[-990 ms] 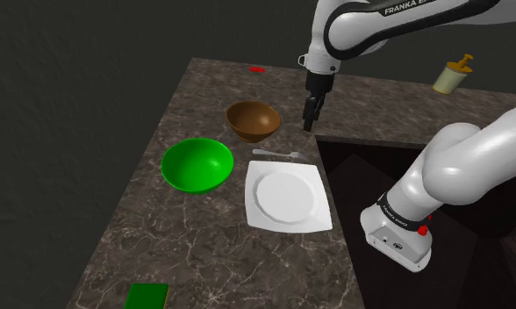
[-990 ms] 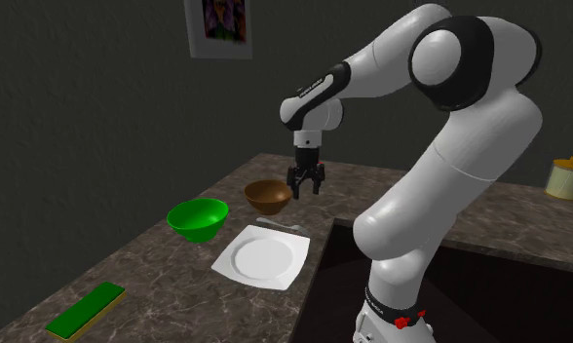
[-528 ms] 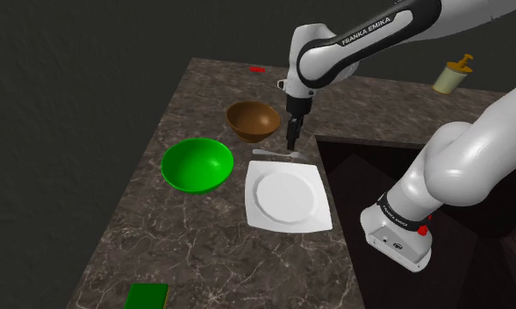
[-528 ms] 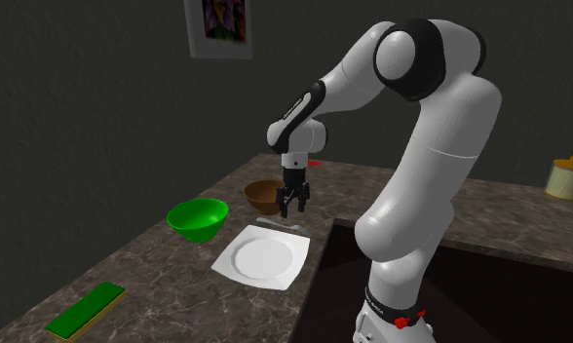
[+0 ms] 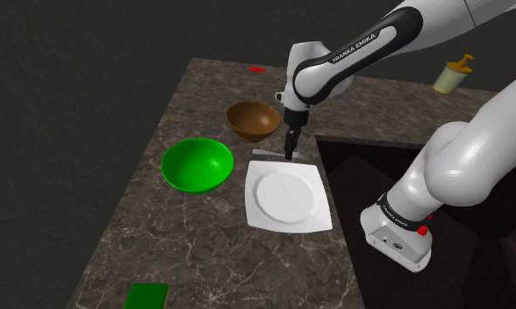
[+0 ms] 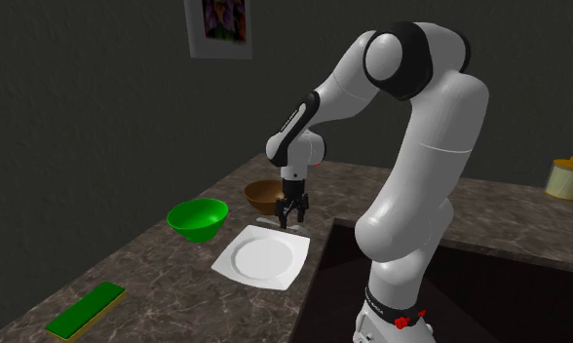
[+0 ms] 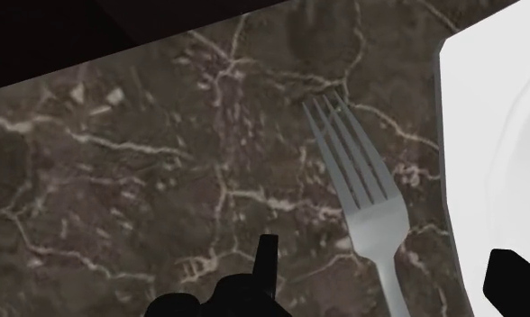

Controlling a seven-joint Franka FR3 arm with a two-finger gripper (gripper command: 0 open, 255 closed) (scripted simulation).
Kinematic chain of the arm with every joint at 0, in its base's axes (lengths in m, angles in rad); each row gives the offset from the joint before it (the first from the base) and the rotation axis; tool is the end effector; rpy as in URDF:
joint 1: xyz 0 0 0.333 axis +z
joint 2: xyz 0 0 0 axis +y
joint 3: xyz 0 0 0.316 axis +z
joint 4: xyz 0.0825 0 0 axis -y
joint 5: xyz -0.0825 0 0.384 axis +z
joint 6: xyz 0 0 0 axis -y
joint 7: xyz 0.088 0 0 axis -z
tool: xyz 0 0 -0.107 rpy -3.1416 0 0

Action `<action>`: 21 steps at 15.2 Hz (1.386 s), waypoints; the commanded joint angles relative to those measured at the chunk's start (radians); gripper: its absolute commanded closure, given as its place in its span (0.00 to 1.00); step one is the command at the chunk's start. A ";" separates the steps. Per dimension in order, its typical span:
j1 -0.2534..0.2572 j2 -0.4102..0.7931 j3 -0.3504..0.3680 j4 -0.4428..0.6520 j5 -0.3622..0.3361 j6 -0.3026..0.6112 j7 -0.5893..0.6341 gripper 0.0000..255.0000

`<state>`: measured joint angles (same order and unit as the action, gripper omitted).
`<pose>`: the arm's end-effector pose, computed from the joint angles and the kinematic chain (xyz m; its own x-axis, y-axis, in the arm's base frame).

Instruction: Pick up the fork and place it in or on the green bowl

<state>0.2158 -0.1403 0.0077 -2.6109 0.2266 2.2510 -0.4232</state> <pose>0.3926 0.0956 0.2848 0.8669 0.4751 -0.1507 0.4391 -0.8711 -0.2199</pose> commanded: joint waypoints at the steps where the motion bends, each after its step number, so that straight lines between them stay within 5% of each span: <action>1: 0.000 0.003 0.000 -0.002 0.001 0.005 -0.001 0.00; 6: 0.000 0.003 0.000 -0.002 0.001 0.005 -0.001 0.00; 7: 0.000 0.003 0.000 -0.002 0.001 0.005 -0.001 1.00; 16: 0.000 0.003 0.000 -0.002 0.001 0.005 -0.001 1.00; 21: -0.003 -0.055 -0.001 0.018 -0.013 -0.072 0.017 1.00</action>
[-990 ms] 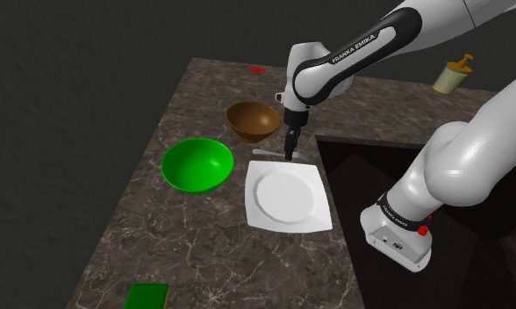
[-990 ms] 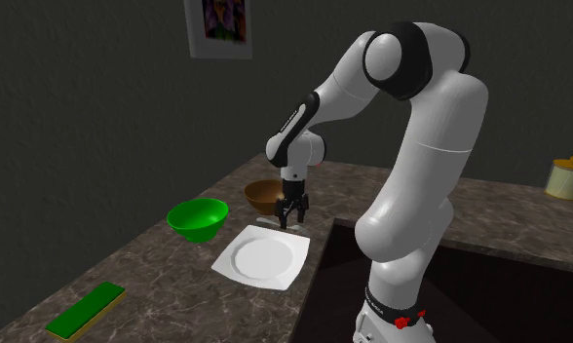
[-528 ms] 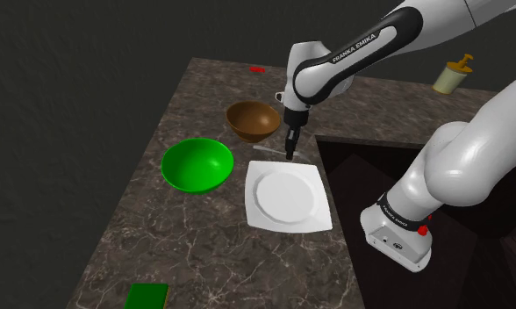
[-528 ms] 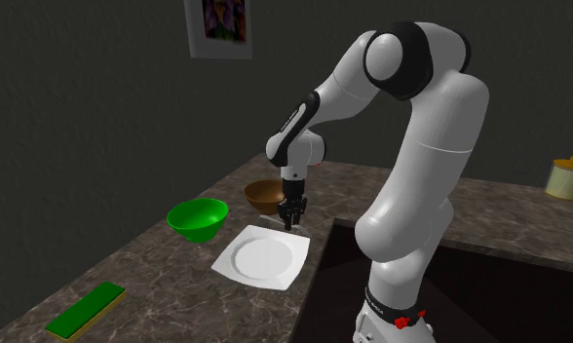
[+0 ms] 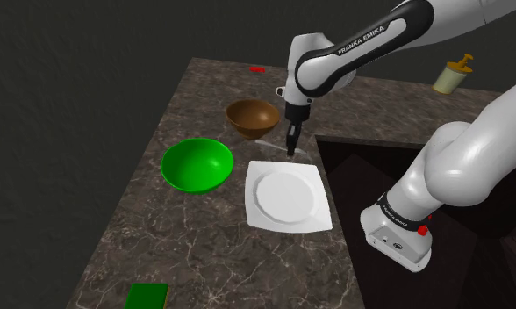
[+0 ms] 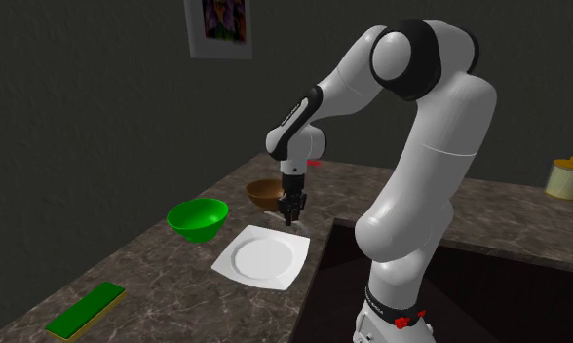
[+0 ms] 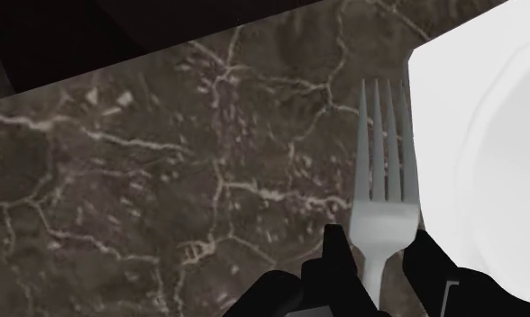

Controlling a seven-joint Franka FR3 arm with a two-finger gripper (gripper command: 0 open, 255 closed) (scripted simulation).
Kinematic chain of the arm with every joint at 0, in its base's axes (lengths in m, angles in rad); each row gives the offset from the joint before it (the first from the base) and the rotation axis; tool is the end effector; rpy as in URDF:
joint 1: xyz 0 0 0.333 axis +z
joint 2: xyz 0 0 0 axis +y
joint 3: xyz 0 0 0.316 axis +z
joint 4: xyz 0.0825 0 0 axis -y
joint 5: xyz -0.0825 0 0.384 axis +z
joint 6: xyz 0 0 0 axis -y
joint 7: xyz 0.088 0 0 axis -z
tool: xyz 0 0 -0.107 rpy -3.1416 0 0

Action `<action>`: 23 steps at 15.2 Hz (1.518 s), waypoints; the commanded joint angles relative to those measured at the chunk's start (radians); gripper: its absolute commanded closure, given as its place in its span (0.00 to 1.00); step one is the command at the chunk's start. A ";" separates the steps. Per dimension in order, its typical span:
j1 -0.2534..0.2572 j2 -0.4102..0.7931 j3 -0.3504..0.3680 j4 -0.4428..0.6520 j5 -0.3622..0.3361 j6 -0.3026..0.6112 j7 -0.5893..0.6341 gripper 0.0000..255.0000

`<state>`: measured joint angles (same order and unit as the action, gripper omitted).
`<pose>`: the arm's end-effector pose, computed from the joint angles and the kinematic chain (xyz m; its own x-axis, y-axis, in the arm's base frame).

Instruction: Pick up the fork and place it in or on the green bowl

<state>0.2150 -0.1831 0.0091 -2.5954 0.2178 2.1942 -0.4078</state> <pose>0.3926 0.0972 0.3044 0.8667 0.4755 -0.1504 0.4396 -0.8708 -0.2201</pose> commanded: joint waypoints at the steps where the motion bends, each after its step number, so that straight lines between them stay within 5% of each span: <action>1: -0.003 -0.023 -0.002 0.008 -0.006 -0.031 0.005 1.00; 23: -0.013 -0.192 -0.007 0.170 -0.040 -0.357 0.062 1.00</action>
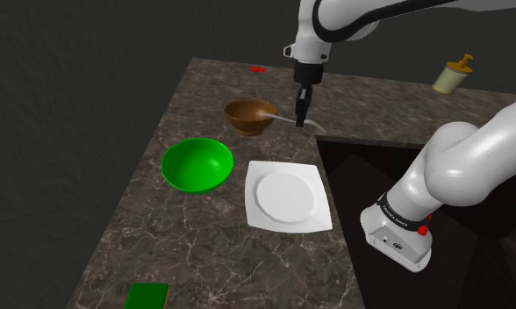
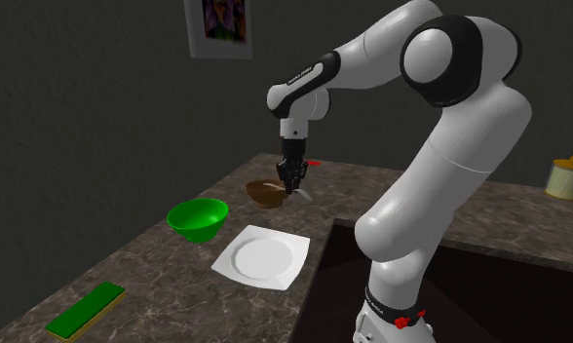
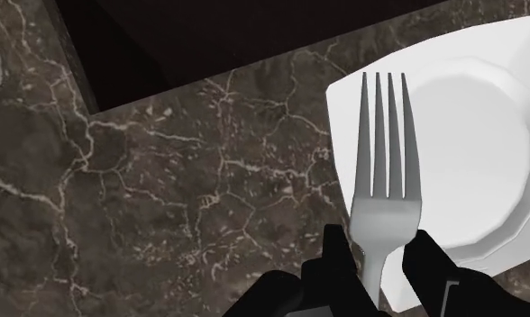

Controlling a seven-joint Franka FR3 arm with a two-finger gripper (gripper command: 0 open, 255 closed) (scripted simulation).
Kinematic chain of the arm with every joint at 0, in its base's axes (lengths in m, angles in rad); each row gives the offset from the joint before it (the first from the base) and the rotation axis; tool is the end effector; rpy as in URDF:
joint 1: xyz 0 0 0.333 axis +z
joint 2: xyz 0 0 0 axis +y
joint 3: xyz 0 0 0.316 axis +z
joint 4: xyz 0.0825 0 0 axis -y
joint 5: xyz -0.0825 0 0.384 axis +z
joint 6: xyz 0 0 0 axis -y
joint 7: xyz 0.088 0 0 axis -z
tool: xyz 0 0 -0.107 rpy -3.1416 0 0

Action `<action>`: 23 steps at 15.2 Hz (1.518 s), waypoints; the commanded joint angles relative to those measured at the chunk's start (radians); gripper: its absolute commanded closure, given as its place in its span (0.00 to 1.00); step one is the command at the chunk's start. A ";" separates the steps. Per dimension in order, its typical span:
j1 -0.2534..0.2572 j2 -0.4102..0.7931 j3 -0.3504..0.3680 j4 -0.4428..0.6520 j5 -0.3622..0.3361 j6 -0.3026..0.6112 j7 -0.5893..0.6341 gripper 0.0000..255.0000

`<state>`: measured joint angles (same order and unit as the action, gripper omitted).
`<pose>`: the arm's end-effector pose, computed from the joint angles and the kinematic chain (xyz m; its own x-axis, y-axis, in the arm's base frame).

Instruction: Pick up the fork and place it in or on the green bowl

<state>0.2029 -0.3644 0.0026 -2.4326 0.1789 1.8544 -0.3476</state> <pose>0.3938 0.0963 0.4248 0.8671 0.4750 -0.1502 0.4392 -0.8711 -0.2198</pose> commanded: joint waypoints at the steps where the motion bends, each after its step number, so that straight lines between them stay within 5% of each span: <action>1: -0.001 -0.015 -0.001 0.017 -0.002 -0.032 0.004 1.00; 5: -0.001 -0.029 -0.002 0.052 -0.005 -0.080 0.012 1.00; 14: 0.083 0.191 0.119 0.247 0.059 -0.020 0.184 1.00; 23: 0.160 0.457 0.207 0.533 0.045 -0.005 0.359 1.00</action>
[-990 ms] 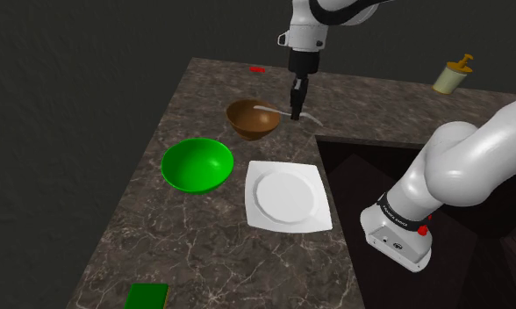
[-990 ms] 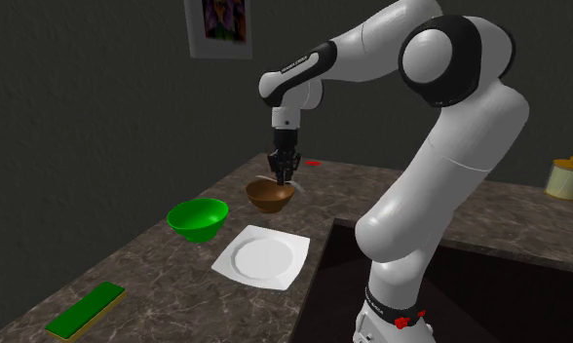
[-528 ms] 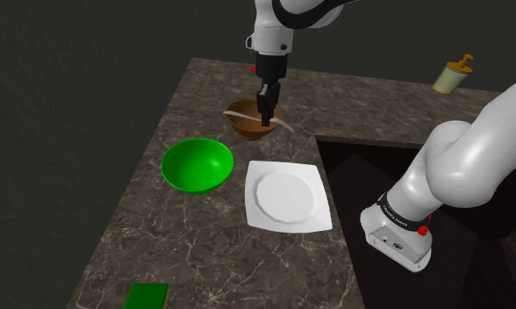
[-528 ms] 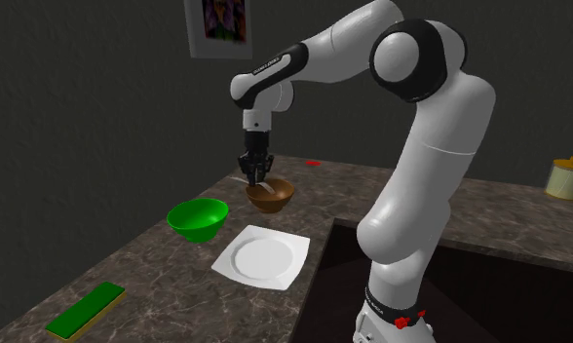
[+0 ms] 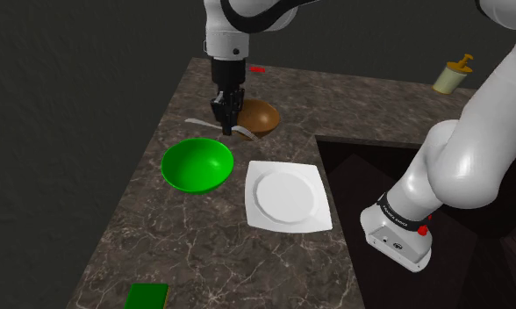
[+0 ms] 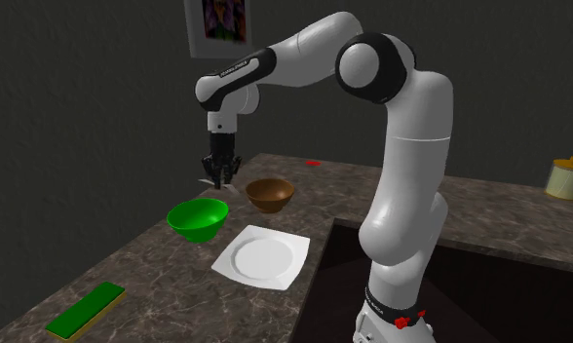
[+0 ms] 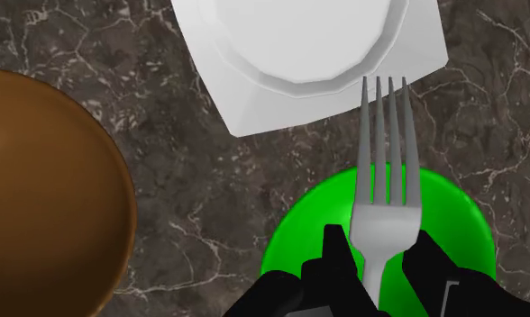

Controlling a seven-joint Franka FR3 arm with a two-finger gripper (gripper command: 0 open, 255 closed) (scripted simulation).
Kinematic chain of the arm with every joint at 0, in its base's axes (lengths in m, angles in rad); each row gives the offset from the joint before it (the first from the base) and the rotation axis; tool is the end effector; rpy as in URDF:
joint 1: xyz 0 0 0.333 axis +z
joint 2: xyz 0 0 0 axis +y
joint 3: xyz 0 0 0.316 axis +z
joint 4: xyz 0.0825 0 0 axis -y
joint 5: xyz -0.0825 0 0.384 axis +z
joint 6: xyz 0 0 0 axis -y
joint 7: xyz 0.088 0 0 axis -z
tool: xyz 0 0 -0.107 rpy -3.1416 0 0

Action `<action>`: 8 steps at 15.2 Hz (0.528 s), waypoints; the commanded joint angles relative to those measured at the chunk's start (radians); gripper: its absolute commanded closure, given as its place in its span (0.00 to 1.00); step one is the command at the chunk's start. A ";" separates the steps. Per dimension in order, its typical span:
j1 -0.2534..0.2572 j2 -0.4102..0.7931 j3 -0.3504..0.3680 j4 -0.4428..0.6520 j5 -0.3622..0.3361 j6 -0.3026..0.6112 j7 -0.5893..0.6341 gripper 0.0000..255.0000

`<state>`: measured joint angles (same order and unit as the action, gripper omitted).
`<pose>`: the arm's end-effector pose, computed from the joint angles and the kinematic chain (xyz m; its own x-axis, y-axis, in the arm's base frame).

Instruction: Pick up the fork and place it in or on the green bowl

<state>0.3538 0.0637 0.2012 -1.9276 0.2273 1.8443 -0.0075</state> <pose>0.4663 0.3082 0.4457 0.8665 0.4760 -0.1507 0.4402 -0.8707 -0.2193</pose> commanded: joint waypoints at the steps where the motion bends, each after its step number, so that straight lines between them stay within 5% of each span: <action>1: 0.019 0.061 0.016 0.066 -0.009 0.003 0.039 1.00; 3: 0.042 0.136 0.030 0.158 -0.024 -0.007 0.083 1.00; 8: 0.045 0.154 0.029 0.114 -0.024 0.054 0.072 1.00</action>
<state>0.3979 0.2147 0.2297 -1.8043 0.2027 1.8858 0.0659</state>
